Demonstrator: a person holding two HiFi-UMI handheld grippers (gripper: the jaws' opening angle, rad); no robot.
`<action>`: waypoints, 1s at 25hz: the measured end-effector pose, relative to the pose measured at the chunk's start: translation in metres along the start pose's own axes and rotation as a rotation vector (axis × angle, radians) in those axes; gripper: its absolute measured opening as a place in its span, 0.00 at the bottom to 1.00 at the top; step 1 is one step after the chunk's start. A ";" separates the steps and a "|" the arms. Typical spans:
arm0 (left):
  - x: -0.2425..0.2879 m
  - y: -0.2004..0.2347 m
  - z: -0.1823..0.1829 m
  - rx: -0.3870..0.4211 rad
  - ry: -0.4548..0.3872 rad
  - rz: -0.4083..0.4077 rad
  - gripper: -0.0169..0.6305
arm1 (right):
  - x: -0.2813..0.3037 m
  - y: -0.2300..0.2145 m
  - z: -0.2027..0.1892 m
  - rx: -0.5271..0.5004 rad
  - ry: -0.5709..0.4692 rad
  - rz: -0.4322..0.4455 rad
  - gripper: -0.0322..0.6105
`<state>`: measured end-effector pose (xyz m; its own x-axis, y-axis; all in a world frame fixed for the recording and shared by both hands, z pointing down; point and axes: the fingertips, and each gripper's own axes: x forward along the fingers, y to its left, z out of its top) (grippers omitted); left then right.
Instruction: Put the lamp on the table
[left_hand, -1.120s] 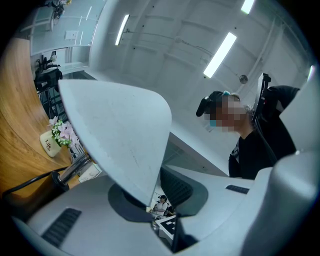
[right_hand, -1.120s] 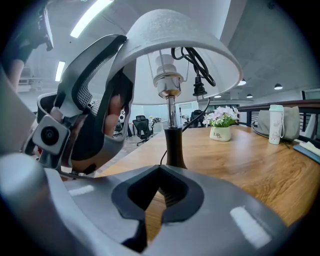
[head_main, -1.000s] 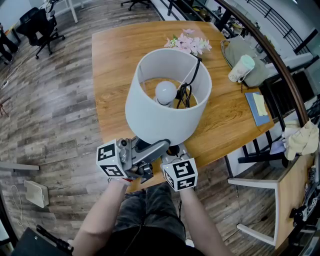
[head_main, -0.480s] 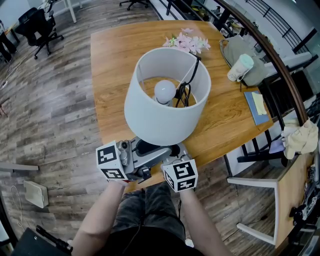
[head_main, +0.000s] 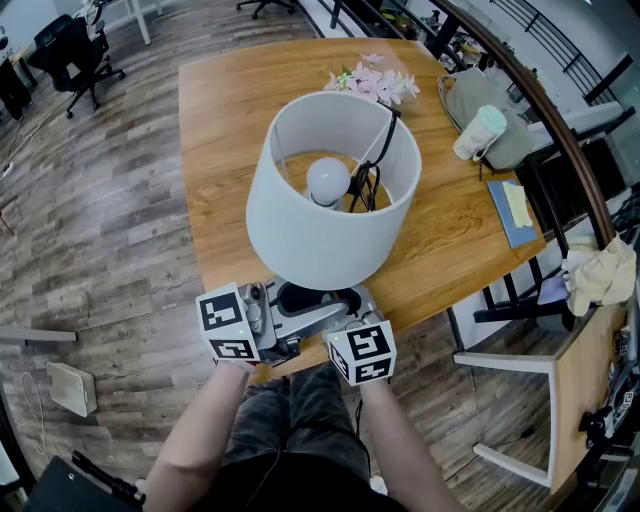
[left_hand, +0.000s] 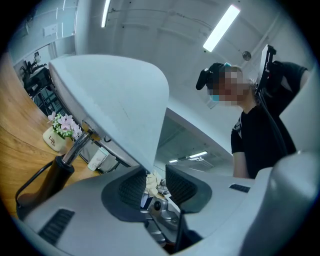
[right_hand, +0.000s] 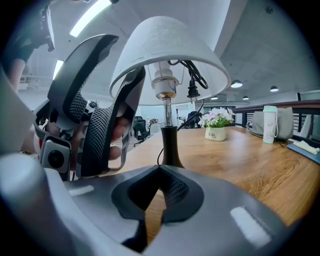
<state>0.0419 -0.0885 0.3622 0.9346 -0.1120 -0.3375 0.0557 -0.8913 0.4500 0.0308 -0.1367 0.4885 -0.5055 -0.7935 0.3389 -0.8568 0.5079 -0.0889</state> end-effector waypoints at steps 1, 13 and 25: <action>0.000 0.000 -0.002 0.001 0.008 0.002 0.18 | -0.001 0.000 0.000 0.001 0.000 -0.001 0.06; -0.016 0.014 -0.033 0.003 0.117 0.101 0.18 | -0.010 -0.001 -0.007 0.000 -0.008 -0.028 0.06; -0.038 0.027 -0.050 0.048 0.191 0.263 0.02 | -0.023 0.006 -0.004 -0.013 -0.040 -0.050 0.06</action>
<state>0.0248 -0.0861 0.4282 0.9640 -0.2607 -0.0520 -0.2086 -0.8631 0.4600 0.0380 -0.1143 0.4841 -0.4664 -0.8303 0.3051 -0.8797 0.4717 -0.0610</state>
